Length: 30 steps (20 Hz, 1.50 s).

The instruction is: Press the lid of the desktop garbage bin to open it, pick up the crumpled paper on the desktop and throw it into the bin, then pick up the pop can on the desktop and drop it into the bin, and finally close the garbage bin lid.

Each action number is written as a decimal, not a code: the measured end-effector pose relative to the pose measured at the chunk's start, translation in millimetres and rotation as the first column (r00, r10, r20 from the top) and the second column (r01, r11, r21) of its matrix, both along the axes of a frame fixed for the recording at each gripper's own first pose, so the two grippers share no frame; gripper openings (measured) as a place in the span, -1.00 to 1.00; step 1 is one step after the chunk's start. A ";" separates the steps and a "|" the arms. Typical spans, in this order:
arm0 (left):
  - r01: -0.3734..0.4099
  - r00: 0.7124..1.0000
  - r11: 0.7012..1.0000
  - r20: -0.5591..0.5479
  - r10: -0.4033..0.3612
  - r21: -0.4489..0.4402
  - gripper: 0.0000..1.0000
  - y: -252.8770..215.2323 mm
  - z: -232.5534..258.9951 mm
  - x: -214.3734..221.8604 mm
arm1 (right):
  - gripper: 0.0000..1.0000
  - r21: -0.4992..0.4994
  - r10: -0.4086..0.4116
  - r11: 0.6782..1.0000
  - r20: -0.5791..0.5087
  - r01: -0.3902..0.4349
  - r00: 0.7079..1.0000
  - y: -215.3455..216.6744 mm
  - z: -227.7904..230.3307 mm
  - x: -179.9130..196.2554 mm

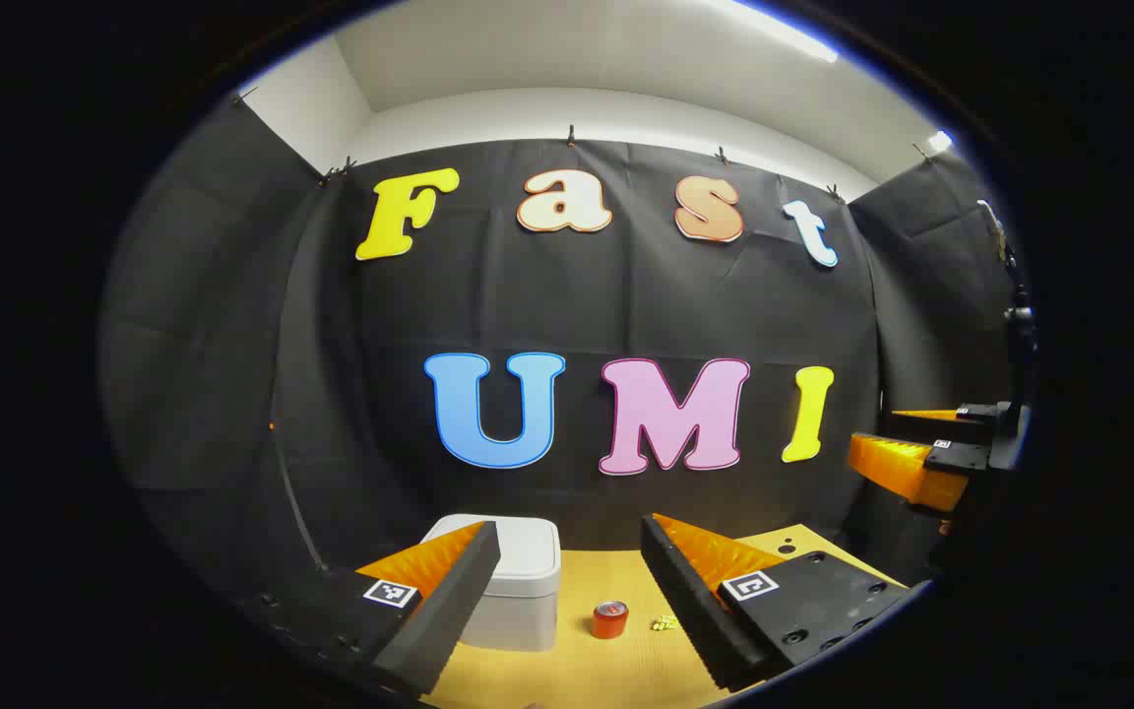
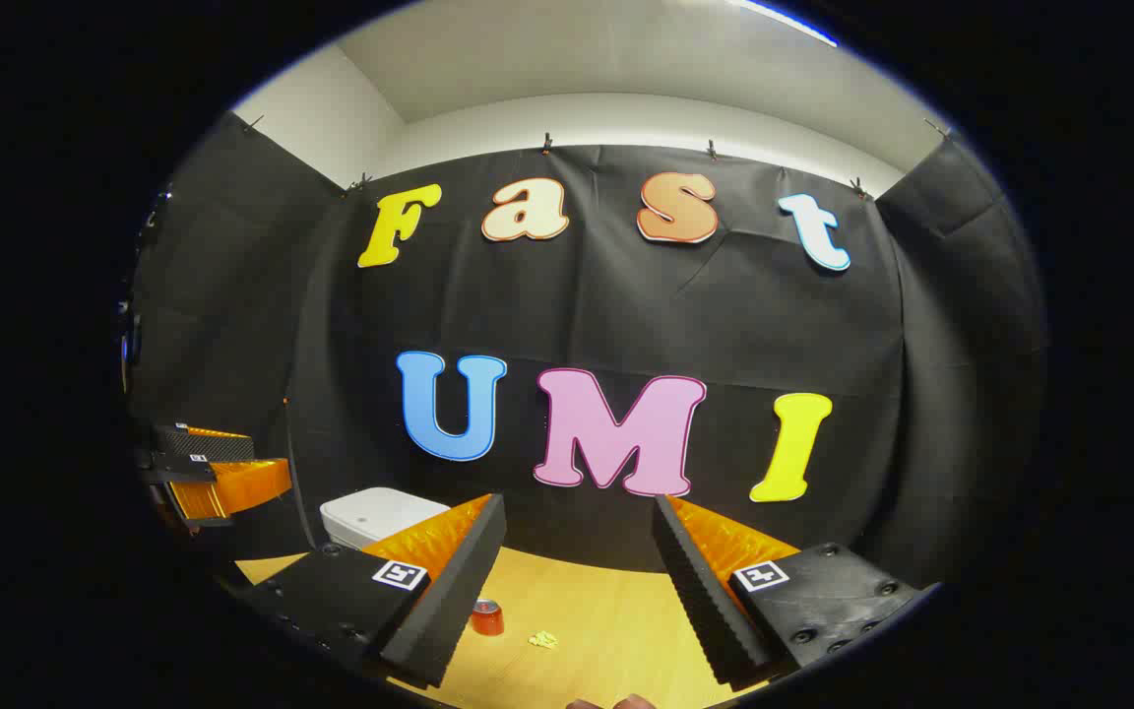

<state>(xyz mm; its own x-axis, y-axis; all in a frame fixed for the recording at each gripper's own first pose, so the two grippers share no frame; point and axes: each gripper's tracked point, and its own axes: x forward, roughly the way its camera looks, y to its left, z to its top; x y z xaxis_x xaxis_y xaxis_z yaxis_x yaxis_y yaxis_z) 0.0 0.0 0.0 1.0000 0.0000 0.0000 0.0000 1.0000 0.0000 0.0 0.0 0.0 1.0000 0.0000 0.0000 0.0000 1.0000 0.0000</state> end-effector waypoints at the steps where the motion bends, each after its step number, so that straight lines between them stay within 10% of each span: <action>1: 0.007 1.000 1.000 0.001 -0.007 -0.005 0.93 -1.6 1.0 0.4 | 0.94 0.001 -0.007 1.000 0.002 0.007 1.000 -0.9 0.5 -0.7; 30: -0.030 0.999 0.999 -0.016 0.029 -0.030 0.93 18.9 -15.3 17.8 | 0.93 -0.005 0.022 1.000 -0.009 -0.022 1.000 14.6 -6.6 29.4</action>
